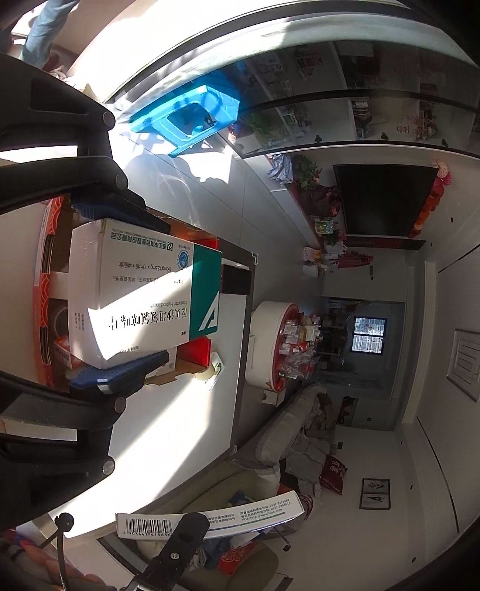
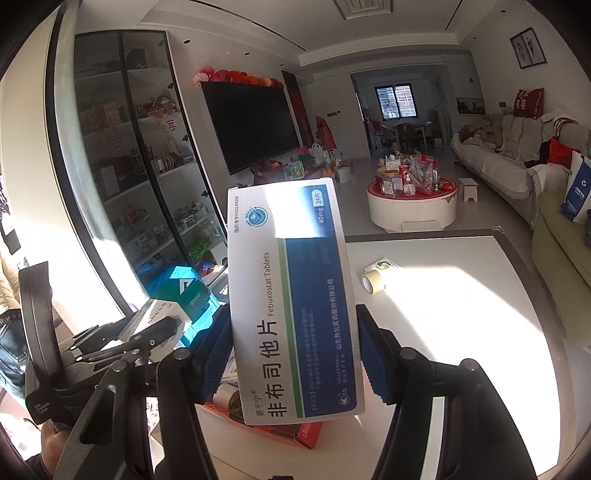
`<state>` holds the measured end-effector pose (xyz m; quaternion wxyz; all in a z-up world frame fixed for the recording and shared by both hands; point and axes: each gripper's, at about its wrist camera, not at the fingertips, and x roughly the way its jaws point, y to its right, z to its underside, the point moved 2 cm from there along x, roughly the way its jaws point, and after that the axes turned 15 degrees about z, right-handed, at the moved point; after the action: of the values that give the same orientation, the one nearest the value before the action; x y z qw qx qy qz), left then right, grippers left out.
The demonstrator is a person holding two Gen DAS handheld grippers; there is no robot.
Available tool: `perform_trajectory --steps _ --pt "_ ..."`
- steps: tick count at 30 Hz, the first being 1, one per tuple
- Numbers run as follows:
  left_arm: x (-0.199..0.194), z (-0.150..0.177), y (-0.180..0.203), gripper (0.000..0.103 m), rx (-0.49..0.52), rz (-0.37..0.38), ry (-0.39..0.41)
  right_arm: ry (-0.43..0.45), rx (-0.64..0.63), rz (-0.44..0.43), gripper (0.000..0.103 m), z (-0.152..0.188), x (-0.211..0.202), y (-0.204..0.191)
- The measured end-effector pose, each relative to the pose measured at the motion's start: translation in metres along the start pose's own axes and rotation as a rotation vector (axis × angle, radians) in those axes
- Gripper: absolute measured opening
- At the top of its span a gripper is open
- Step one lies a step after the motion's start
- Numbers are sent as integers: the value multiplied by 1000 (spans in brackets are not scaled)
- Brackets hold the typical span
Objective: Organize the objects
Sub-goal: 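Carry both medicine boxes with both tools over the cardboard tray, then lower both medicine boxes into the tray and open both tools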
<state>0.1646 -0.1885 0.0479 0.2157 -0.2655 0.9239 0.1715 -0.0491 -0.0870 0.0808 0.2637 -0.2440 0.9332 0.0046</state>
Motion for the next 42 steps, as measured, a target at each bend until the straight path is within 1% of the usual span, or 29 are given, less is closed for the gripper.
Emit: perform_trajectory --steps 3,6,7,8,9,11,12,15,19,22,25,31,37,42 --pt "-4 -5 -11 66 -17 -9 19 4 19 -2 62 -3 0 2" --pt "26 -9 -21 66 -17 15 -14 -34 14 -13 62 2 17 -4" --pt "43 -11 -26 66 -19 30 -30 -45 7 -13 62 3 26 -6" --pt "61 -14 -30 65 -37 49 -63 -58 2 -12 62 4 34 -9" --pt "76 -16 -35 65 -74 83 -96 -73 3 -15 62 5 42 -11" --pt "95 -23 -38 65 -115 151 -133 -91 15 -25 62 4 53 -14" --pt "102 -27 -37 65 -111 157 -148 -94 8 -24 62 3 56 -16" --pt "109 -39 -36 65 -84 141 -139 -91 -9 -22 62 0 65 -19" --pt "113 -53 -47 65 -120 149 -123 -95 -1 -22 62 -4 74 -22" --pt "116 -60 -56 65 -148 156 -128 -113 -16 -16 62 -5 84 -24" --pt "121 -67 -62 65 -152 152 -138 -136 -25 -18 62 -6 97 -27" --pt "133 -70 -66 65 -175 140 -151 -188 -37 -31 62 -5 123 -37" --pt "143 -76 -67 65 -175 117 -146 -202 -67 -40 62 -10 143 -57" --pt "146 -77 -76 65 -186 99 -131 -217 -51 -35 62 -13 157 -60"
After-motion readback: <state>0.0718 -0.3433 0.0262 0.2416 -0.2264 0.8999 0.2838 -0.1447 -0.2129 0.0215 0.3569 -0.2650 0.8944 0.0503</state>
